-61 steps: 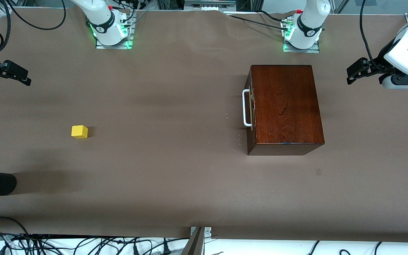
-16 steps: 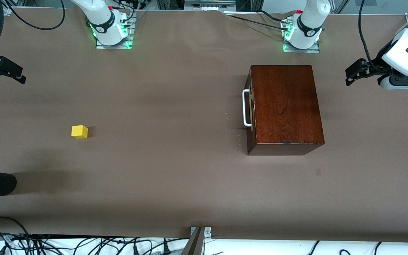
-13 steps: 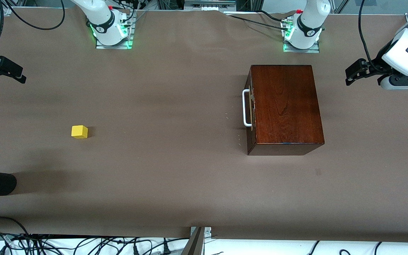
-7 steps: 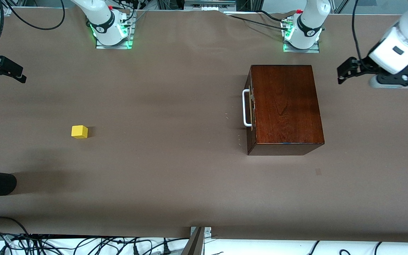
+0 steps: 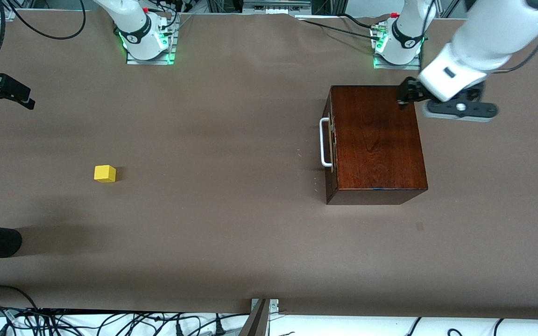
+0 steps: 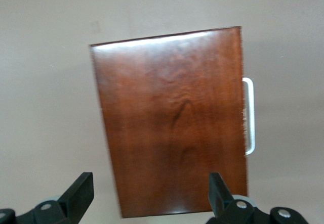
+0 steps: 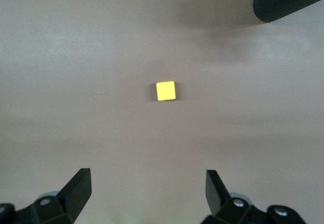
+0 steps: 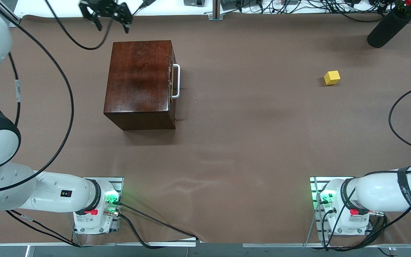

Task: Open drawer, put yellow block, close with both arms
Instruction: 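Move the left gripper to the white drawer handle and grasp it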

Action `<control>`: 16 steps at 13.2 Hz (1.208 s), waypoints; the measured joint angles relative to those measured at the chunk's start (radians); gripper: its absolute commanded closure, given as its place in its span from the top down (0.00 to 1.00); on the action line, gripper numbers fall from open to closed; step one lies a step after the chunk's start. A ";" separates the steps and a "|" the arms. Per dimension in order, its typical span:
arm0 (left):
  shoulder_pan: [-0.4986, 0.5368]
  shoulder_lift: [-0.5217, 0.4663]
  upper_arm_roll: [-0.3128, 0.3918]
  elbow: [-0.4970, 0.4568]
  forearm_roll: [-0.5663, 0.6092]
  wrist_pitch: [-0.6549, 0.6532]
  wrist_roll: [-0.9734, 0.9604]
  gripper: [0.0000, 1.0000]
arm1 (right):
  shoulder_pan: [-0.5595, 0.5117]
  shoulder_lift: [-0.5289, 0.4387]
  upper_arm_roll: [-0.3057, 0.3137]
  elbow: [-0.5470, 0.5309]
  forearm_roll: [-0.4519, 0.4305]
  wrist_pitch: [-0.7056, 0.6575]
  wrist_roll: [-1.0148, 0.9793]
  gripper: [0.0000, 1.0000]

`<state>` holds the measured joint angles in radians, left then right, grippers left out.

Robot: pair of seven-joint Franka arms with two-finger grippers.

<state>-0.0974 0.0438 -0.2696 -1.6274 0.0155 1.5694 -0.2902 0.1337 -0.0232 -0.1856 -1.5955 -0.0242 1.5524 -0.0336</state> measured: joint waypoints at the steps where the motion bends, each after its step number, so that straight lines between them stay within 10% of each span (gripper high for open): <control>1: -0.002 0.022 -0.036 0.000 0.000 0.014 -0.050 1.00 | 0.000 0.000 0.001 0.000 0.000 0.000 0.000 1.00; 5: -0.046 0.124 -0.153 0.000 0.032 0.110 -0.272 1.00 | 0.001 0.000 0.002 0.000 0.000 0.000 0.000 1.00; 16: -0.300 0.436 -0.163 -0.001 0.326 0.313 -0.687 1.00 | 0.001 0.000 0.002 0.001 0.000 -0.001 0.000 1.00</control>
<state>-0.3973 0.4799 -0.4326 -1.6286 0.3419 1.8829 -0.9768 0.1342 -0.0230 -0.1840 -1.5946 -0.0242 1.5518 -0.0336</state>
